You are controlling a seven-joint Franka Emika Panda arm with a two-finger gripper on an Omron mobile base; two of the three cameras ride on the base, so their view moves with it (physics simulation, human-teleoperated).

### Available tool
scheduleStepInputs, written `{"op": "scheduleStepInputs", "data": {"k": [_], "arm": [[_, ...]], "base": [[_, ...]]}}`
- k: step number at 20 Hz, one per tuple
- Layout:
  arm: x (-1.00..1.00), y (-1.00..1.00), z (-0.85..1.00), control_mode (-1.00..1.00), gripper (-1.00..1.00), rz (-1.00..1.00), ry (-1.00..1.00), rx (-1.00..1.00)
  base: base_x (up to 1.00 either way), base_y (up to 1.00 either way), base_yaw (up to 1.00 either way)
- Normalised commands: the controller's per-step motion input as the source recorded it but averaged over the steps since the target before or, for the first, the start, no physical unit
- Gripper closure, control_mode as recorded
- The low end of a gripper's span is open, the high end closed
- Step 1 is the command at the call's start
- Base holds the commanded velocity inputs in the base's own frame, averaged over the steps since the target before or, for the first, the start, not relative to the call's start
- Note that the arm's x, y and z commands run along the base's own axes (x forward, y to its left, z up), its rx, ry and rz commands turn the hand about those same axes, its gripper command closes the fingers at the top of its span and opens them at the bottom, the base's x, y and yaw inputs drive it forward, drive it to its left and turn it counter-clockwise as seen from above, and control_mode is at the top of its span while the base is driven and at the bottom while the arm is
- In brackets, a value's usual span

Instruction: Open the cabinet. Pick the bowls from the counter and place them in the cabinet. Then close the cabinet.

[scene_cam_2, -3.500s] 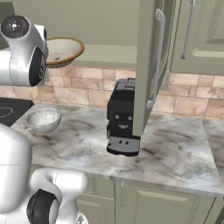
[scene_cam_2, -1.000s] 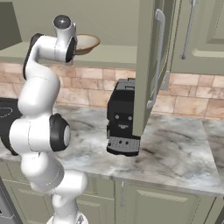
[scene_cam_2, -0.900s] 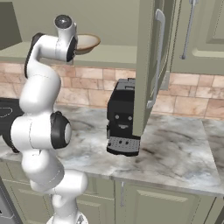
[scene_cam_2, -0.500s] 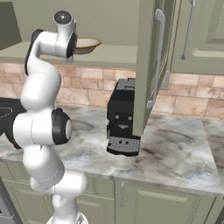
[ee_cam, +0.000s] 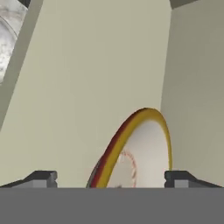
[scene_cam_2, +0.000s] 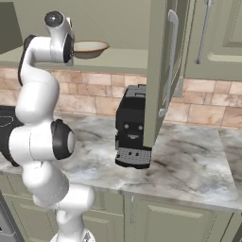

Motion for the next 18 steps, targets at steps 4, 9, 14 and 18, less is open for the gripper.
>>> {"op": "scheduleStepInputs", "data": {"k": [4, 9, 14, 18], "arm": [[-0.81, 0.34, -0.04, -1.0, -1.0, 0.0, -0.13, -0.1], [-1.0, 0.18, 0.0, -1.0, -1.0, 0.0, 0.0, -0.02], [-1.0, 0.03, 0.0, -1.0, -1.0, -0.04, 0.05, 0.0], [-1.0, 0.0, 0.0, -1.0, -1.0, -0.05, 0.09, 0.0]], "base": [[0.0, 0.0, 0.0], [0.0, 0.0, 0.0], [0.0, 0.0, 0.0], [0.0, 0.0, 0.0]]}}
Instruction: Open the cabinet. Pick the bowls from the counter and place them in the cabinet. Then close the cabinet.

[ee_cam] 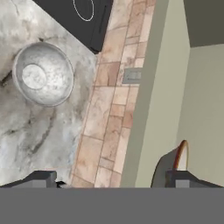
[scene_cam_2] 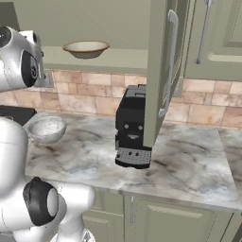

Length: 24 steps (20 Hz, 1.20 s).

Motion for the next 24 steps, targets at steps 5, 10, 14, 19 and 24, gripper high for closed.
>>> {"op": "scheduleStepInputs", "data": {"k": [5, 10, 14, 19, 24], "arm": [[-0.99, 0.0, 0.0, -1.0, -1.0, -0.1, 0.18, 0.0], [-0.71, 0.0, -0.16, -1.0, -1.0, -0.12, 0.19, 0.09], [-0.43, 0.0, -0.4, -1.0, -1.0, -0.08, 0.08, 0.18], [-0.25, 0.0, -0.67, -1.0, -1.0, -0.04, 0.01, 0.19], [-0.07, 0.0, -0.69, -1.0, -1.0, -0.01, 0.0, 0.12]], "base": [[0.0, 0.0, 0.0], [0.0, 0.0, 0.0], [0.0, 0.0, 0.0], [0.0, 0.0, 0.0], [0.0, 0.0, 0.0]]}}
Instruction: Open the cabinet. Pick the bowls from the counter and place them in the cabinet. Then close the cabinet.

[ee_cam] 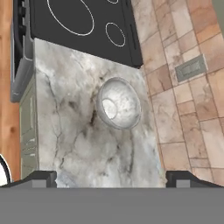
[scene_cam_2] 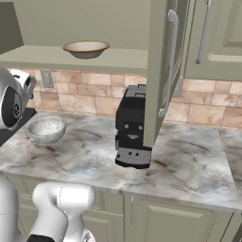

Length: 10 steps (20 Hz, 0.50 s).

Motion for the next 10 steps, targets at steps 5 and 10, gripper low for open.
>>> {"op": "scheduleStepInputs", "data": {"k": [5, 10], "arm": [[-0.03, 0.02, -0.44, -1.0, -1.0, -0.05, 0.0, 0.01], [-0.05, 0.08, -0.25, -1.0, -1.0, -0.1, 0.09, 0.07]], "base": [[0.0, 0.0, 0.0], [0.0, 0.0, 0.0]]}}
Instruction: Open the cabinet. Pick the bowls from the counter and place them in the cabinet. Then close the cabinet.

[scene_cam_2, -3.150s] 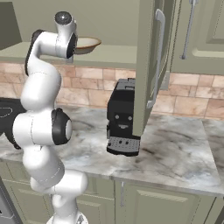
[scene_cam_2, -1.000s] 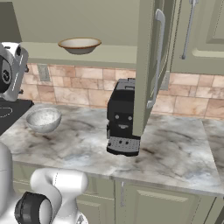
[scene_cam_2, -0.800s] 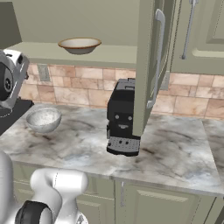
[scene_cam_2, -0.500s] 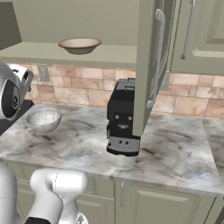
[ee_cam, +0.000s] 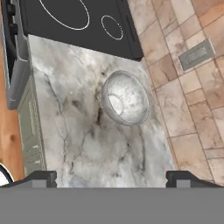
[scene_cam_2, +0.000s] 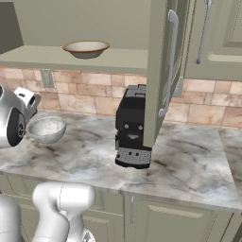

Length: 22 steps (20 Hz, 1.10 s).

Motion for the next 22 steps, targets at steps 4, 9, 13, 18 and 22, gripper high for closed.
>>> {"op": "scheduleStepInputs", "data": {"k": [4, 9, 13, 18, 22], "arm": [[0.0, 0.13, -0.11, -1.0, -1.0, -0.16, 0.13, 0.14], [0.0, 0.14, -0.07, -1.0, -1.0, -0.19, 0.07, 0.16], [0.0, 0.19, -0.19, -1.0, -1.0, -0.2, 0.04, 0.16], [0.15, 0.23, -0.31, -1.0, -1.0, -0.06, 0.12, 0.07], [0.18, 0.16, -0.38, -1.0, -1.0, 0.0, 0.08, 0.0]], "base": [[0.0, 0.0, 0.0], [0.0, 0.0, 0.0], [0.0, 0.0, 0.0], [0.0, 0.0, 0.0], [0.0, 0.0, 0.0]]}}
